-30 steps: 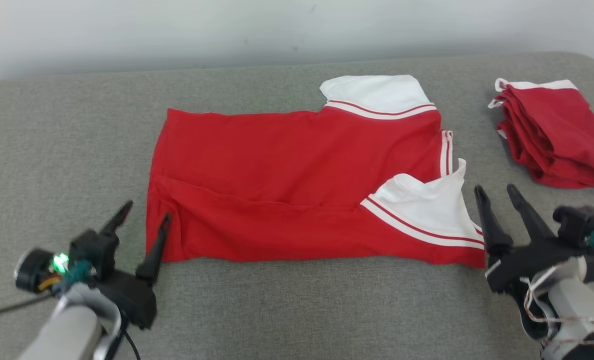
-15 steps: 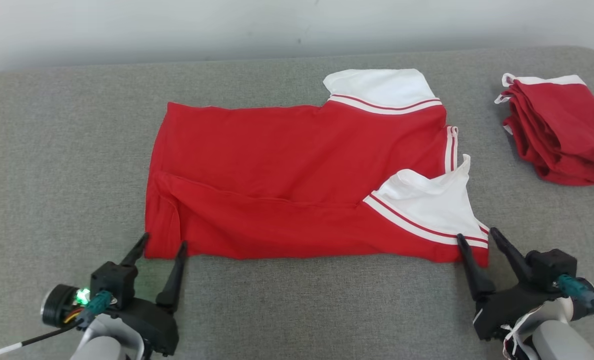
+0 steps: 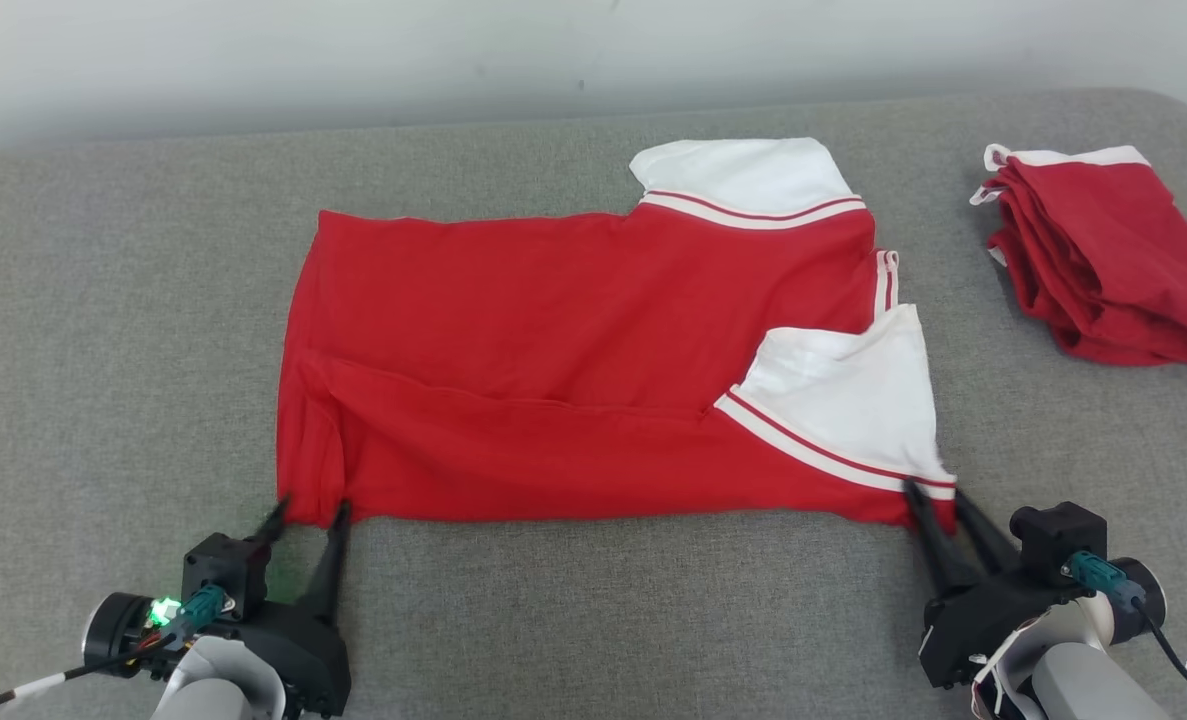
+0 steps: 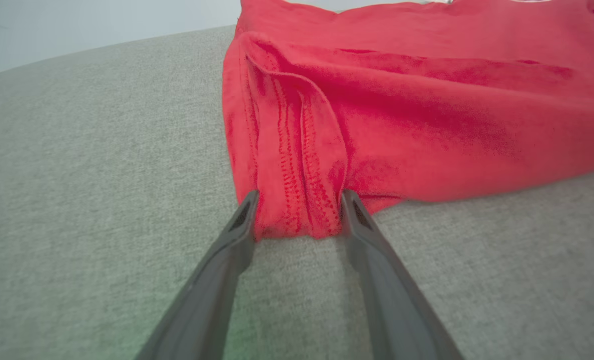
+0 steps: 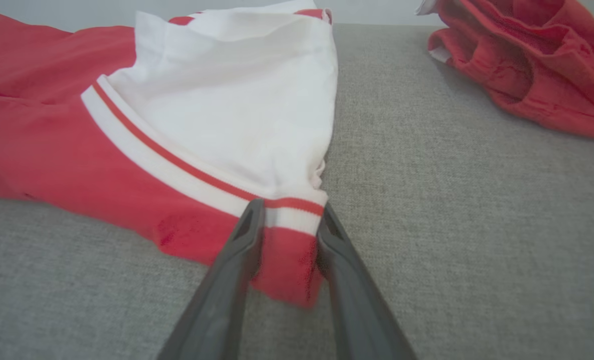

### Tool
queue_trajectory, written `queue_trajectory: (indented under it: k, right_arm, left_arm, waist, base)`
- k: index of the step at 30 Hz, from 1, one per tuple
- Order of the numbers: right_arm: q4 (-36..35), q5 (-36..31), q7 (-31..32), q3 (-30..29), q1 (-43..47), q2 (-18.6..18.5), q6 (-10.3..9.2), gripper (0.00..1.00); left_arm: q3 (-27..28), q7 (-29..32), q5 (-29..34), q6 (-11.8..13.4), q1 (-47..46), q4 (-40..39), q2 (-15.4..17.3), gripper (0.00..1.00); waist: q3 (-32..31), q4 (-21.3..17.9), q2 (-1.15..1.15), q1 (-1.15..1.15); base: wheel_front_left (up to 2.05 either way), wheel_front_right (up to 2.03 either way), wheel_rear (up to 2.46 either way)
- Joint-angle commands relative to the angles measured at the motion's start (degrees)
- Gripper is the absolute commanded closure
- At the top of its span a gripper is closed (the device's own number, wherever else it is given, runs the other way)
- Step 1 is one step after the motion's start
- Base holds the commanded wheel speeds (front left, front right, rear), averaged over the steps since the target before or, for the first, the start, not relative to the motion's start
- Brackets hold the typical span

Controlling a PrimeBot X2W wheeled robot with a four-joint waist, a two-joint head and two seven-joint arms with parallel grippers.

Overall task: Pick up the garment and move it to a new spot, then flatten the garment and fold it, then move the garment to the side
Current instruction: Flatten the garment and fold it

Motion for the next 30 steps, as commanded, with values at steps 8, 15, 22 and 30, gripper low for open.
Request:
queue_trajectory:
  k: [8,15,22,30]
  right_arm:
    - [-1.4,1.1,0.0,-1.9,2.1,0.0,-0.16,1.0]
    - [-5.8,2.3,0.0,-6.5,11.0,-0.5,-0.16,1.0]
    - [-11.6,3.4,1.1,-9.9,22.4,-0.4,-0.16,1.0]
    - [-20.4,2.1,6.7,-13.1,30.4,2.7,-0.16,1.0]
  left_arm:
    - [4.2,-0.1,0.4,-1.7,3.8,-2.7,-1.0,1.0]
    - [6.3,-0.1,1.0,-2.5,12.3,-7.4,-1.0,1.0]
    - [7.2,-0.1,0.6,-1.7,21.2,-12.0,-1.8,1.0]
    - [8.6,-0.1,-0.4,0.1,25.8,-13.7,-1.5,1.0]
  waist:
    - [-3.7,0.4,0.0,0.0]
    - [-8.8,1.8,0.0,0.0]
    - [-10.4,2.6,0.0,0.0]
    - [-9.7,1.2,0.0,0.0]
  base:
    - [0.0,0.0,0.0]
    - [0.0,0.0,0.0]
    - [0.0,0.0,0.0]
    - [0.0,0.0,0.0]
